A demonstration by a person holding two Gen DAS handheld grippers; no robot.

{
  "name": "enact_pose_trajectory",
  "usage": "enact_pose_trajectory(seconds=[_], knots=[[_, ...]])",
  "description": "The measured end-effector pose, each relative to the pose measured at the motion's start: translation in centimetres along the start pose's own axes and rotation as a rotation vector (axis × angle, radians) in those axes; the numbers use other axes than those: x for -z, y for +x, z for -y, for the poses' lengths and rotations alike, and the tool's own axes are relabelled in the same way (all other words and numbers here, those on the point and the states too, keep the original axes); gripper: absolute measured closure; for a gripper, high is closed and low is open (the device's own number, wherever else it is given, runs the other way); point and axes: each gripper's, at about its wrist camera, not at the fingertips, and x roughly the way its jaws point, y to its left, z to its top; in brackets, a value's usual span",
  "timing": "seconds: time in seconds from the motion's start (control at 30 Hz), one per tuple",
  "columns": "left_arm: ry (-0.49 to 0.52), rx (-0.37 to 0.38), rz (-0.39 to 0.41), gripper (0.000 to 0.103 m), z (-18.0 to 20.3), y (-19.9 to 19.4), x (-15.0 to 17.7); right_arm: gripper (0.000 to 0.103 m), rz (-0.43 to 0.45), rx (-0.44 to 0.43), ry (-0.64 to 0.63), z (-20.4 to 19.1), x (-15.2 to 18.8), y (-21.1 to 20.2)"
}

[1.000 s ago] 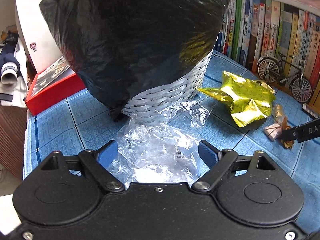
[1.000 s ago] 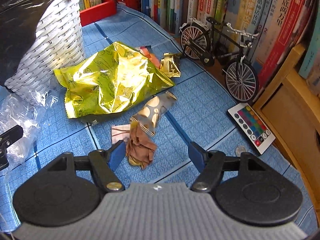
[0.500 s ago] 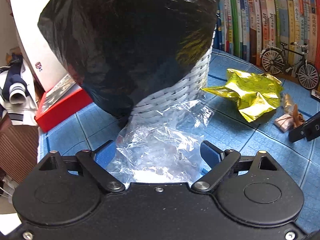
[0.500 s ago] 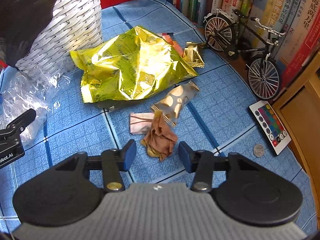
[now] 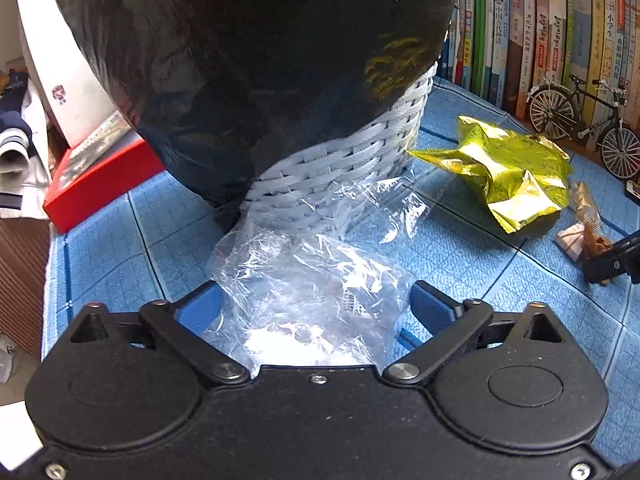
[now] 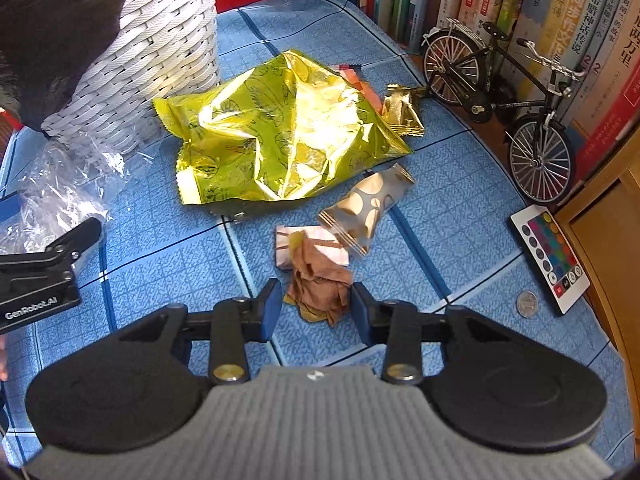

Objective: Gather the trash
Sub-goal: 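Close the left tool on the clear plastic wrap while the right tool grips the brown paper, then lift the plastic wrap and brown paper with both tools over the basket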

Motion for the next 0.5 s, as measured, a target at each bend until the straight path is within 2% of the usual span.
enact_pose_trajectory(seconds=[0.03, 0.1, 0.17, 0.27, 0.4, 0.5], knots=[[-0.001, 0.008, -0.013, 0.016, -0.1, -0.2, -0.1, 0.066, -0.001, -0.004, -0.002, 0.0, -0.1, -0.1], [0.026, 0.026, -0.029, 0.022, 0.4, -0.6, -0.7, 0.070, 0.003, -0.018, -0.001, -0.1, -0.1, -0.5], [0.039, 0.074, -0.048, 0.026, 0.9, -1.0, -1.1, 0.071, 0.004, -0.035, 0.006, -0.2, -0.1, -0.9], [0.073, 0.200, -0.043, 0.028, 2.2, -2.2, -1.3, 0.071, 0.008, -0.058, 0.010, -0.5, -0.3, -1.5], [0.161, 0.299, 0.047, 0.029, 4.1, -5.0, -1.6, 0.071, 0.023, -0.092, 0.015, -1.0, -0.7, -2.7], [0.205, 0.319, 0.145, 0.029, 4.8, -7.0, -2.4, 0.072, 0.054, -0.103, 0.018, -0.8, -1.3, -4.0]])
